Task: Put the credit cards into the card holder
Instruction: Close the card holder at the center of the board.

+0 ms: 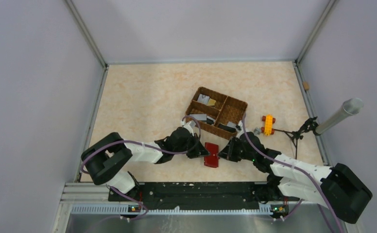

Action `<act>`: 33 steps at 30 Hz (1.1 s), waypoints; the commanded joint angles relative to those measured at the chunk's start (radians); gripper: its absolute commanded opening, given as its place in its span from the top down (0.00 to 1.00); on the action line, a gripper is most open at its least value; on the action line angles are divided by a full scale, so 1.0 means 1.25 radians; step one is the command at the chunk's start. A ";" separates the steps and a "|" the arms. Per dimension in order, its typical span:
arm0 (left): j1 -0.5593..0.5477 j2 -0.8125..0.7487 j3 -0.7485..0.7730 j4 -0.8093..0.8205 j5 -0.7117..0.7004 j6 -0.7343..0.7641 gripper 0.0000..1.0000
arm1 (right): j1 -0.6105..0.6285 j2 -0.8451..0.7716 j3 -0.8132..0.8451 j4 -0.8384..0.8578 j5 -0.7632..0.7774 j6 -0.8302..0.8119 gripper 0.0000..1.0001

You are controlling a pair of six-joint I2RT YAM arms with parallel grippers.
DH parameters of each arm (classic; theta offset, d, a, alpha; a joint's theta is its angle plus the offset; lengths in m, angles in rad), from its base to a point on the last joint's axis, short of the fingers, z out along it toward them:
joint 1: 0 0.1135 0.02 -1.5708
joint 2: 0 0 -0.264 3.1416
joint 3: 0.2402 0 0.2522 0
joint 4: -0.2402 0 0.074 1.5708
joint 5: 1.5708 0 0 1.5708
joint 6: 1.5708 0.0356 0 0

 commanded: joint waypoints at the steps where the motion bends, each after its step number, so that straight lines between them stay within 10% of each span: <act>1: -0.005 0.010 0.015 -0.026 -0.027 0.021 1.00 | 0.022 0.022 0.037 0.064 0.002 -0.008 1.00; 33: -0.006 0.023 0.024 -0.019 -0.017 0.018 1.00 | 0.091 0.120 0.145 -0.053 0.097 -0.043 1.00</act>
